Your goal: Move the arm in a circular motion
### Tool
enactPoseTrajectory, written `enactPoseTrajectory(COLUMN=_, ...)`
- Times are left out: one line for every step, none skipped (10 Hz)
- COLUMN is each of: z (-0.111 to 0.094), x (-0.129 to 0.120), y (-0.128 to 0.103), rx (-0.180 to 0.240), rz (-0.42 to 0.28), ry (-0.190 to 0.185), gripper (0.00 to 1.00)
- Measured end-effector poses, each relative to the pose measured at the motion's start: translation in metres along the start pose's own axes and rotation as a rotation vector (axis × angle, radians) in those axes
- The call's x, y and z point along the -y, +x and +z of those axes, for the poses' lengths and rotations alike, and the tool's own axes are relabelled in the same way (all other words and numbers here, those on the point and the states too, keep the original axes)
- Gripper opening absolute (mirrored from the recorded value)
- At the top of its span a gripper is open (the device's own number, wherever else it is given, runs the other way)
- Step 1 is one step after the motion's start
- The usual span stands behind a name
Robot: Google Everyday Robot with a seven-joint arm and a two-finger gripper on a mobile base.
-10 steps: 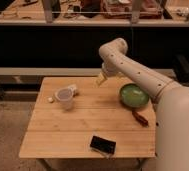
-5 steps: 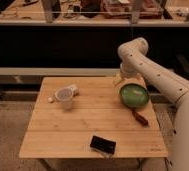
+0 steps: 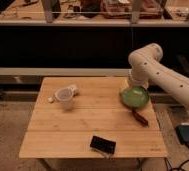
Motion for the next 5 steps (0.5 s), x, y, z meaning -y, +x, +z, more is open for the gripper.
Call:
enactPoseTrajectory(z=-0.011, x=0.005, y=-0.018, rx=-0.015, rz=-0.001, ry=-0.009, gripper=0.8)
enactPoseTrajectory(z=-0.022, x=0.01, y=-0.044, rx=-0.019, rz=0.001, ry=-0.025, gripper=0.8)
enactPoseTrajectory(z=-0.029, x=0.013, y=-0.062, rx=-0.014, rz=0.003, ry=-0.034, gripper=0.8)
enactPoseTrajectory(z=-0.035, x=0.019, y=-0.084, rx=-0.003, rz=0.003, ry=-0.041, gripper=0.8)
enactPoseTrajectory(z=-0.04, x=0.031, y=-0.103, rx=0.013, rz=-0.006, ry=-0.034, gripper=0.8)
